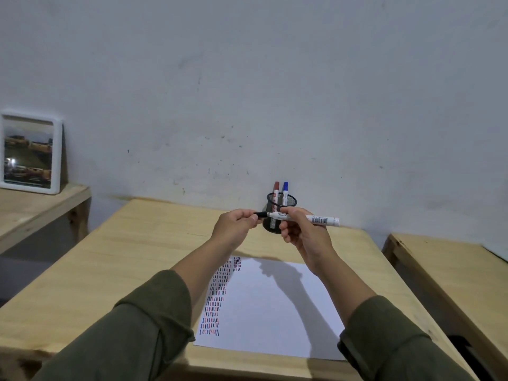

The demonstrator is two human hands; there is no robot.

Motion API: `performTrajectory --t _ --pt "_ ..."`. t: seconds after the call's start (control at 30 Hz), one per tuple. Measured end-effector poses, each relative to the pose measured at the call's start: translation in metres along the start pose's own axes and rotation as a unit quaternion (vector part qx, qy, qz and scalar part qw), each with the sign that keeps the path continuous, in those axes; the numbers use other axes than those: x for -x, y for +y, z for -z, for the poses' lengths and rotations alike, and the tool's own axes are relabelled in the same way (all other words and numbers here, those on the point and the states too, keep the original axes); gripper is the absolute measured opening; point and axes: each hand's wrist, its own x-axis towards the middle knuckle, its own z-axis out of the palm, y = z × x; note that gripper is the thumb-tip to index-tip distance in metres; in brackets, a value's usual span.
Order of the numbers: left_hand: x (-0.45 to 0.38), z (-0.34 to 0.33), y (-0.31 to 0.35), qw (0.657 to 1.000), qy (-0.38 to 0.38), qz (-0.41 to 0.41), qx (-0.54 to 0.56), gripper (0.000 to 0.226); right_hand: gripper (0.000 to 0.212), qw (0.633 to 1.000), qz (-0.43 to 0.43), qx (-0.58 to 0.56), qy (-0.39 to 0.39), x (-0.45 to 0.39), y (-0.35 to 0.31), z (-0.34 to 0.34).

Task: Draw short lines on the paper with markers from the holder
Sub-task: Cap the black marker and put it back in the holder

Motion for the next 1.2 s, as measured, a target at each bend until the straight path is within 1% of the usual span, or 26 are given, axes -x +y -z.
performTrajectory --t 0.13,0.3,0.37,0.63,0.83,0.93,1.1,1.2 --pt "0.002 0.000 0.008 0.998 -0.027 0.035 0.038 0.014 0.014 1.000 0.001 0.008 -0.003 0.000 -0.004 0.002" --pt "0.000 0.000 0.012 0.984 -0.054 0.099 0.141 0.017 0.013 1.000 0.002 -0.004 -0.002 -0.001 -0.010 0.003" --pt "0.000 0.000 0.014 0.979 -0.057 0.112 0.159 0.016 0.013 1.000 0.006 -0.005 -0.007 -0.001 -0.013 0.002" --pt "-0.001 -0.005 0.023 0.986 -0.058 0.097 0.126 0.015 0.015 0.999 0.017 0.031 -0.027 0.001 -0.018 0.002" --pt "-0.001 -0.002 0.025 0.986 -0.027 0.096 0.130 0.011 0.014 0.994 0.037 0.087 -0.057 0.004 -0.021 -0.004" --pt "0.001 -0.001 0.028 0.988 -0.025 0.096 0.121 0.014 0.016 0.993 0.041 0.096 -0.061 0.003 -0.023 -0.004" --pt "0.001 0.001 0.035 0.987 -0.029 0.123 0.096 0.020 0.017 0.989 0.042 0.114 -0.080 0.004 -0.028 -0.003" --pt "0.001 0.003 0.038 0.987 -0.043 0.131 0.084 0.018 0.017 0.989 0.041 0.114 -0.086 0.004 -0.029 -0.002"
